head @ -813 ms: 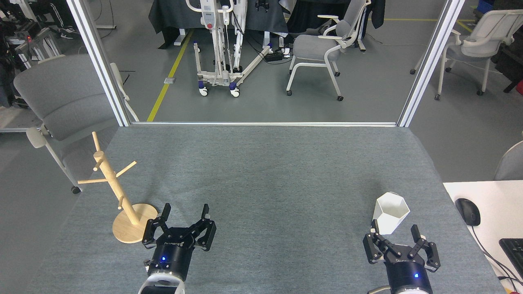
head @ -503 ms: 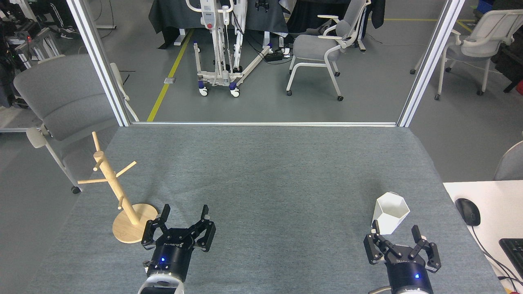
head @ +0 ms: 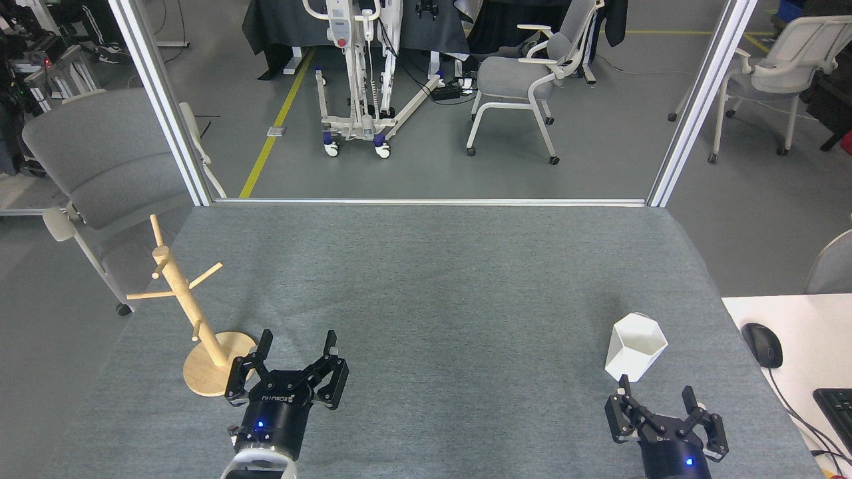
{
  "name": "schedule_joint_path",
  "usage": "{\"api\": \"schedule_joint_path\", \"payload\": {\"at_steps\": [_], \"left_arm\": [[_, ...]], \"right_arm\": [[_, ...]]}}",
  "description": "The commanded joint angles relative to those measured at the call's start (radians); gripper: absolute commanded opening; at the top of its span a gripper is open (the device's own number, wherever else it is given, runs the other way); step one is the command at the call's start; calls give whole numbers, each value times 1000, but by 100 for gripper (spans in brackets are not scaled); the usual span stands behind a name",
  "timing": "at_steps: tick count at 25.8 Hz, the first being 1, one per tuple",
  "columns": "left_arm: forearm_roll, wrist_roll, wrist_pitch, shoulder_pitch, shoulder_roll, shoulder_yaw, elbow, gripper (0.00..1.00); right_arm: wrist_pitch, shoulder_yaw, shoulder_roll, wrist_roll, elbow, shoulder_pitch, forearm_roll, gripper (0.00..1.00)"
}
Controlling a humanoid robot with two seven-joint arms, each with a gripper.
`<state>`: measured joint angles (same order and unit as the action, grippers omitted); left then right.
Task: Hang cup on storage rack
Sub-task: 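Move the right gripper toward the white hexagonal cup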
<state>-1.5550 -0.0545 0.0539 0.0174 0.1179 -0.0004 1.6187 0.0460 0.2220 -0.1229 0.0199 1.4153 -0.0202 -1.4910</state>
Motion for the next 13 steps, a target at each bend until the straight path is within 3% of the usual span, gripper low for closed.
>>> {"api": "schedule_joint_path", "payload": {"at_steps": [1, 13], "left_arm": [[-2, 1, 1, -4, -1, -1, -8, 99], [-2, 1, 3, 0, 3, -1, -54, 99]], "right_arm": [[14, 10, -3, 2, -96, 52, 2, 100], [5, 8, -29, 3, -226, 172, 9, 100]]}}
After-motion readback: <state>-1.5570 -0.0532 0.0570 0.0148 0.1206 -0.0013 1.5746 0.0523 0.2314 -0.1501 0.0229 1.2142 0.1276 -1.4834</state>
